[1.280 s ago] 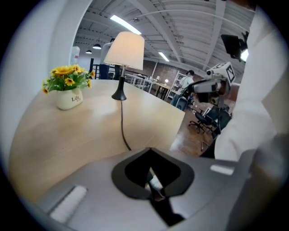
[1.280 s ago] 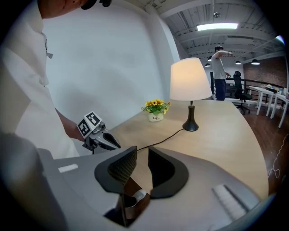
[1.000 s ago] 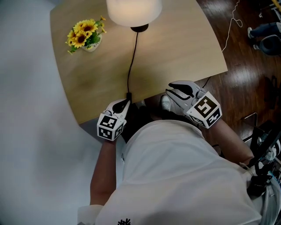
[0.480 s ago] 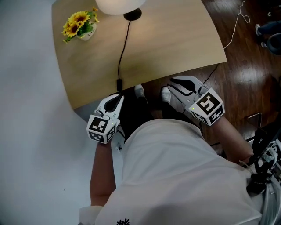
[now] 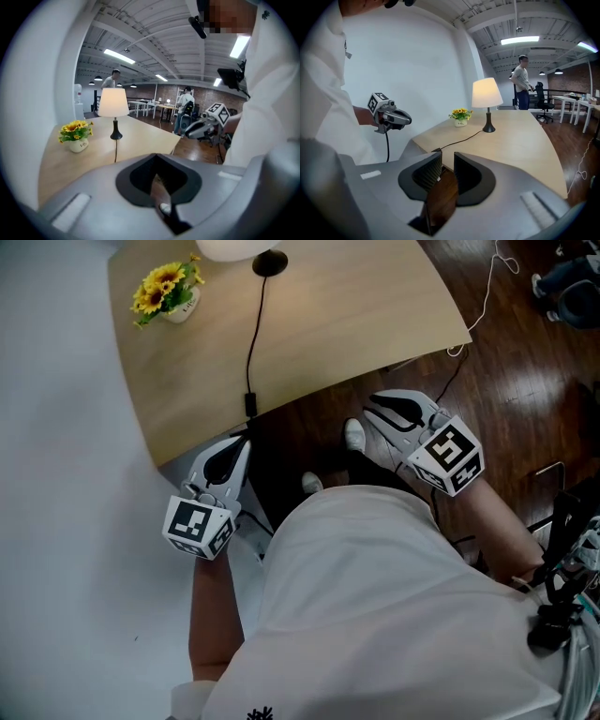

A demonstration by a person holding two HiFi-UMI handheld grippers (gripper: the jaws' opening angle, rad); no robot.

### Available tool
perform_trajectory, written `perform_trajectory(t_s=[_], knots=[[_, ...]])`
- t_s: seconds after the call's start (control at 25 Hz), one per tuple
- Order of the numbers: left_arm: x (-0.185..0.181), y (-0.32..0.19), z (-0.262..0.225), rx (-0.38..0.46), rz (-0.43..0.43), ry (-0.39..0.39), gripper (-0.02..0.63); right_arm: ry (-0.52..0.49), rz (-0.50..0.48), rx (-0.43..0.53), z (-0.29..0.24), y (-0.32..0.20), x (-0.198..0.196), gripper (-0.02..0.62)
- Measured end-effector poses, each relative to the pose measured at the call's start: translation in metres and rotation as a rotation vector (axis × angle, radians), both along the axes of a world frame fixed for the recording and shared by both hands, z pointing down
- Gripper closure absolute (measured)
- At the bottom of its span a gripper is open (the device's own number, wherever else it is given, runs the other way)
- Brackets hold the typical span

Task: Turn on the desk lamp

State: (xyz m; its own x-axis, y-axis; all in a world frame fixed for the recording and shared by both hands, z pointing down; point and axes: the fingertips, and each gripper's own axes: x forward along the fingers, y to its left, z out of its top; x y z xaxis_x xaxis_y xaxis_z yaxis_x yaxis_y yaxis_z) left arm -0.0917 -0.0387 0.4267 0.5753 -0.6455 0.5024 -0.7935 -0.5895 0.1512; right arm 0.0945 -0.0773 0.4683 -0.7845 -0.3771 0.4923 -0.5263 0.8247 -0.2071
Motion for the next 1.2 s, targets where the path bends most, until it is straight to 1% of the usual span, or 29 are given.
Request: perform_trajectory(t_s=[0.24, 0.4, 0.52, 0.68, 0.8, 0.96, 1.08, 1.2], knots=[[-0.022, 0.039, -0.034, 0.08, -0.012, 0.07, 0.588, 0.023, 0.057, 0.028, -0.015, 0.054, -0.018, 0.514], [-0.023, 0.079, -0.039, 0.107, 0.02, 0.131, 0.588, 0.05, 0.087, 0.045, -0.025, 0.103, -0.034, 0.514], [-0.026, 0.111, -0.037, 0.11, 0.048, 0.149, 0.588, 0.037, 0.106, 0.05, -0.031, 0.138, -0.048, 0.514], [-0.023, 0.133, -0.039, 0.122, 0.093, 0.152, 0.588, 0.033, 0.144, 0.048, -0.035, 0.167, -0.046, 0.512], [-0.019, 0.14, -0.048, 0.139, 0.099, 0.153, 0.588, 0.035, 0.142, 0.053, -0.041, 0.175, -0.04, 0.512], [-0.011, 0.133, -0.058, 0.139, 0.087, 0.157, 0.588, 0.027, 0.133, 0.081, -0.059, 0.162, -0.032, 0.512], [0.0, 0.132, -0.061, 0.135, 0.102, 0.165, 0.588, 0.024, 0.118, 0.113, -0.069, 0.156, -0.028, 0.512], [0.007, 0.132, -0.055, 0.134, 0.124, 0.166, 0.588, 0.036, 0.114, 0.117, -0.067, 0.153, -0.024, 0.512]])
